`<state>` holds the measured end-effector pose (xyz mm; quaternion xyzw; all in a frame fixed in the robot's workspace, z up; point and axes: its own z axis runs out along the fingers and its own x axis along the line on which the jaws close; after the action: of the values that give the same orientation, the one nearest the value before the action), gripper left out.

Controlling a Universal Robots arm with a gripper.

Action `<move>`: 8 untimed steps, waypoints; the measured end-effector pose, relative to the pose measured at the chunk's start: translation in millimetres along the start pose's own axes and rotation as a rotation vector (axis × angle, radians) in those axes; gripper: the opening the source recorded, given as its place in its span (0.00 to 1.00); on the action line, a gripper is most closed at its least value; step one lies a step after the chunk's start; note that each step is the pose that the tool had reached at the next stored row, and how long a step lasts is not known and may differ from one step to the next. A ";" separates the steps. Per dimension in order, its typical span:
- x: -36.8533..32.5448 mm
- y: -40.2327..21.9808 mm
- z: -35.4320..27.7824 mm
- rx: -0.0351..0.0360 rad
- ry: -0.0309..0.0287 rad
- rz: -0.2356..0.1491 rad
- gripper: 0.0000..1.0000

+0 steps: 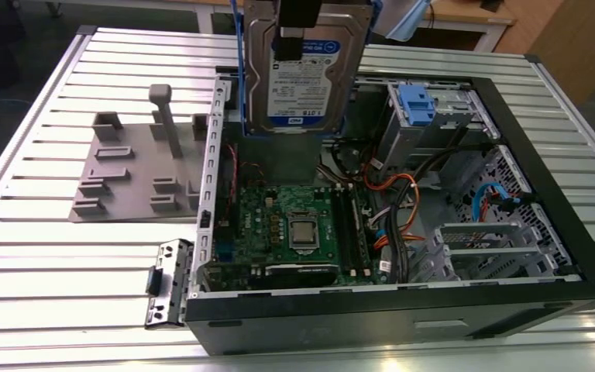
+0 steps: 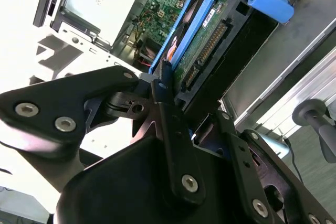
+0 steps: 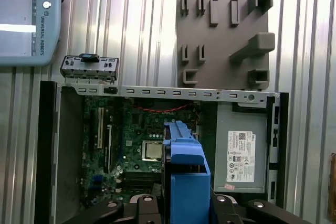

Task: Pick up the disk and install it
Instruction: 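Pick up the disk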

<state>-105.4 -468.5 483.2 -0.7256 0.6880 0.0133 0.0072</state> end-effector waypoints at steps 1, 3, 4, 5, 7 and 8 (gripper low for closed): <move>0.3 0.0 0.0 0.0000 0.0000 0.000 0.36; 1.0 0.0 0.0 0.0000 0.0000 0.000 0.36; 1.3 0.0 0.0 0.0000 -0.0001 0.000 0.36; 1.7 -0.1 0.0 0.0000 0.0000 0.000 0.36; 2.4 -0.1 0.0 0.0000 -0.0001 0.000 0.36; 2.7 -0.1 -0.1 0.0000 0.0000 0.000 0.36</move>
<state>-105.1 -471.2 483.2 -0.7256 0.6880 0.0133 0.0072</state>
